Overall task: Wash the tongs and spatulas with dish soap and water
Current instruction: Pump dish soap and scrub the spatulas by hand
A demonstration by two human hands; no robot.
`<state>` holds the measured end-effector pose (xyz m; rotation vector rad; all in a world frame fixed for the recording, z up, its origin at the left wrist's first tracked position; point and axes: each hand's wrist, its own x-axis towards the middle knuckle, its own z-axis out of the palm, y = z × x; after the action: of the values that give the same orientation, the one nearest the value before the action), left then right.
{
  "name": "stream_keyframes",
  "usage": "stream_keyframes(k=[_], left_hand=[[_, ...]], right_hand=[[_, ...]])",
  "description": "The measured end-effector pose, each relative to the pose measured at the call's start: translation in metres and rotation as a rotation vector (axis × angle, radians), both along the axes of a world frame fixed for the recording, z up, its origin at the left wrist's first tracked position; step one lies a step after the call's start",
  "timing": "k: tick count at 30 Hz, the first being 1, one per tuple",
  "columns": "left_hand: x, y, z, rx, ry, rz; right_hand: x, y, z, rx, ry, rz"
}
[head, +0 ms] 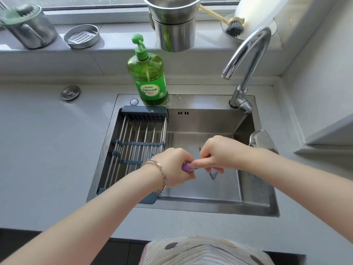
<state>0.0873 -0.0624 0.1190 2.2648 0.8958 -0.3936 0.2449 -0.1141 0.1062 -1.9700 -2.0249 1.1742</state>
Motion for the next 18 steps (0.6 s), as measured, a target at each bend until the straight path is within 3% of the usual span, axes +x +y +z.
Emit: stream_keyframes(k=[7, 10, 15, 18], left_hand=[[-0.009, 0.003, 0.000, 0.001, 0.040, 0.010], [-0.002, 0.001, 0.002, -0.028, 0.020, 0.004], [-0.005, 0.003, 0.002, -0.012, 0.040, 0.005], [-0.001, 0.003, 0.002, -0.018, 0.031, 0.018]], right_hand=[[0.028, -0.001, 0.011, -0.033, -0.084, 0.050], [0.001, -0.002, 0.001, 0.046, -0.042, 0.008], [0.020, 0.002, 0.011, -0.051, -0.014, 0.010], [0.018, 0.006, 0.012, 0.004, -0.026, 0.031]])
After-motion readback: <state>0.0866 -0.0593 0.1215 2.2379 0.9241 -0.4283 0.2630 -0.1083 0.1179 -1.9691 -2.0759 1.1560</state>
